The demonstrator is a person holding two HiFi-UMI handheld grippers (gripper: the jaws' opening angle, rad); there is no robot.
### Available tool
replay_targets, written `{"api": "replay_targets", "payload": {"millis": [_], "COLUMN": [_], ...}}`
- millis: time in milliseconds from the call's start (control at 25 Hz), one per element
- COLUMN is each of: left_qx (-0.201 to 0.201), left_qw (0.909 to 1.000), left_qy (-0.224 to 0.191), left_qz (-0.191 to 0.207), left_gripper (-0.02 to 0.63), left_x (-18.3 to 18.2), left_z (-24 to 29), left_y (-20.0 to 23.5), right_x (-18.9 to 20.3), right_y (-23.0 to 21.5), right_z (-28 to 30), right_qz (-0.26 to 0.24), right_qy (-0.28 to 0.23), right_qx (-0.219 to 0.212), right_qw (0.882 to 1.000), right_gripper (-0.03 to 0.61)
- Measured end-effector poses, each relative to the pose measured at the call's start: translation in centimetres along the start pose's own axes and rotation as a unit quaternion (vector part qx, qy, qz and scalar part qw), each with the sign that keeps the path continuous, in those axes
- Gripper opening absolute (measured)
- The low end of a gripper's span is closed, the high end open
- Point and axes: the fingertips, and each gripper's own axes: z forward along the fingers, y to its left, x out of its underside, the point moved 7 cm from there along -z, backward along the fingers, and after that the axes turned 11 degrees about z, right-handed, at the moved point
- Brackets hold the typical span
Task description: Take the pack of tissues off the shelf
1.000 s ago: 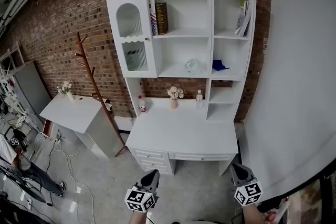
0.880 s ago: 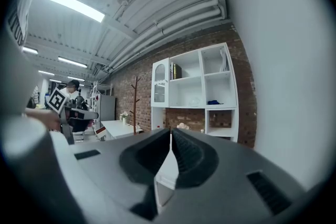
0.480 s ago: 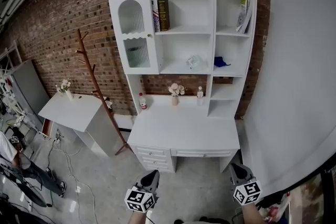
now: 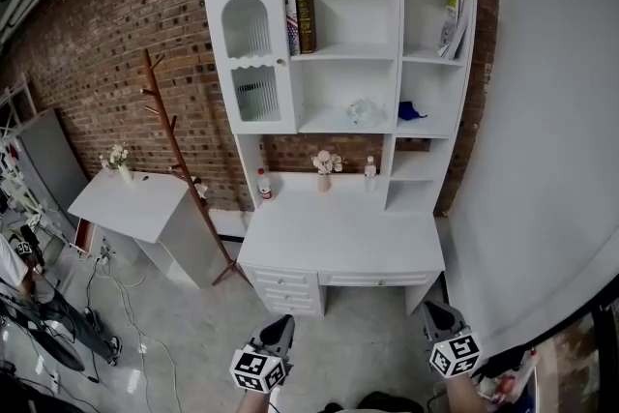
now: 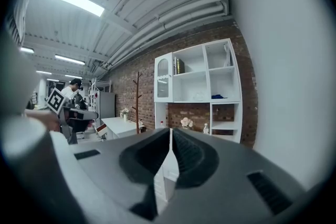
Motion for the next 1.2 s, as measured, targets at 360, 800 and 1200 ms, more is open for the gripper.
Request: {"api": "replay_targets", "payload": {"millis": [360,800,1200], "left_qx": [-0.004,-0.014,-0.024], "left_qw": [0.9999,0.9998,0.9997], "left_qy": [-0.003,0.004,0.002], "left_qz": [-0.009,-0.011,-0.009], "left_gripper": [0.025,0.025,0.025], "left_x": [0.5,0.5,-0.3], "left_z": [1.3,5.6,12.0], "left_y": [0.8,3.1,5.4], "right_x": [0.4,0.2,-1.7], "right_y": [-0.5,-2.7,-6.8], "right_z": [1.4,7.1,14.1], "right_qz": [-0.005,0.000,0.000], "right_qy": [0.012,0.029,0.032], "right_qx": [-0.003,-0.021,-0.036], "right_qw": [1.000,0.999,0.999], "right_gripper": [0.034,0.034,0.034]}}
